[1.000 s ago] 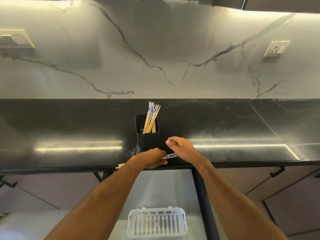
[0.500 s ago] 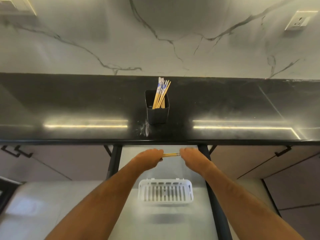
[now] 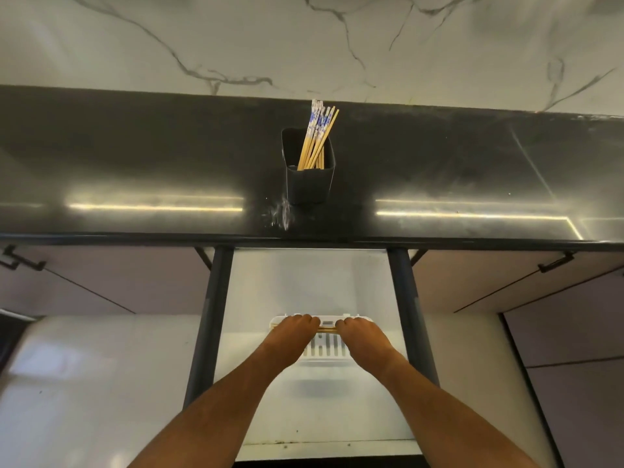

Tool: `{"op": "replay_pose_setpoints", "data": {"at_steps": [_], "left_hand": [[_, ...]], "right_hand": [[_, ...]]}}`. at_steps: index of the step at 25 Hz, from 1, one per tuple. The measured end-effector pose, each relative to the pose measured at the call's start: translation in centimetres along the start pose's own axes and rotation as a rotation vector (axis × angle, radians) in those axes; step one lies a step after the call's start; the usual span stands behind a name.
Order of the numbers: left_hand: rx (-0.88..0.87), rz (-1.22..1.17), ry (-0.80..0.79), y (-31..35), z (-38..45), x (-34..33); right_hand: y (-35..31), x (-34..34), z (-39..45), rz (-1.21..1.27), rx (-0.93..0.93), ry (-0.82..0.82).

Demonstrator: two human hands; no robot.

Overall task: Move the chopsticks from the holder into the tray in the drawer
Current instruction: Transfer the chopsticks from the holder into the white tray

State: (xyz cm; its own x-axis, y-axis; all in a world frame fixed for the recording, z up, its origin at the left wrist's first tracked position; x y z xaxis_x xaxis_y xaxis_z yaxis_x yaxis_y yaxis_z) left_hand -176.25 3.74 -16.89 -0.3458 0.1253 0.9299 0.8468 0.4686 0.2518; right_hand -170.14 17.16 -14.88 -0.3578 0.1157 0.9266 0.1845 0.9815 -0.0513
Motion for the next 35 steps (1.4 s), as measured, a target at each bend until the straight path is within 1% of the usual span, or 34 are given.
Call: {"op": "replay_pose_setpoints", "data": {"at_steps": [3, 7, 10, 13, 16, 19, 22, 26, 30, 35], "left_hand": [[0.050, -0.030, 0.001, -0.2, -0.2, -2.4], [0.045, -0.047, -0.033, -0.1, 0.7, -3.8], [0.080, -0.110, -0.065, -0.1, 1.5, -4.7], [0.112, -0.144, -0.040, -0.1, 2.0, -5.2], [0.189, -0.178, 0.002, -0.6, 1.9, -5.2], [0.222, -0.187, 0.023, -0.9, 1.8, -5.3], [0.252, -0.160, 0.079, -1.5, 1.7, -4.7], [0.280, -0.159, 0.089, -1.4, 1.2, -5.0], [0.299, -0.151, 0.116, -0.9, 1.0, -4.9], [0.322, -0.151, 0.119, -0.9, 0.7, -4.5]], "right_hand": [[-0.2, -1.0, 0.9, 0.001, 0.016, 0.000], [0.0, -2.9, 1.8, 0.051, -0.006, -0.038], [0.5, -4.6, 2.2, 0.053, -0.017, -0.058], [0.8, -5.6, 2.4, 0.035, -0.054, -0.109], [0.9, -5.4, 2.7, 0.043, -0.089, -0.101], [0.9, -5.4, 2.8, -0.048, -0.108, -0.128], [1.3, -5.2, 2.9, -0.034, -0.110, -0.080], [1.8, -4.9, 2.7, -0.005, -0.084, 0.011], [1.9, -5.2, 2.5, 0.044, -0.080, 0.031], [2.0, -5.5, 2.4, 0.069, -0.087, 0.003]]}}
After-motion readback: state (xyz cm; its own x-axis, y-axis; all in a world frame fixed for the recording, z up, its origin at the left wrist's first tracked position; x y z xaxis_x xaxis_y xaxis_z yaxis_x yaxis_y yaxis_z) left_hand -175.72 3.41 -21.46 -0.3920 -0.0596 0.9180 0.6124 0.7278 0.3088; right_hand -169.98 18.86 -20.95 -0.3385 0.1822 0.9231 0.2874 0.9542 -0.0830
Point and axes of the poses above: each hand's wrist, its own z-axis towards the middle knuckle, its own x-axis out of the back of the hand, y = z × x, the point moved 6 cm from there along z, towards the middle knuckle, and after that the axes turned 11 degrees about -x, right-handed, at the moved point
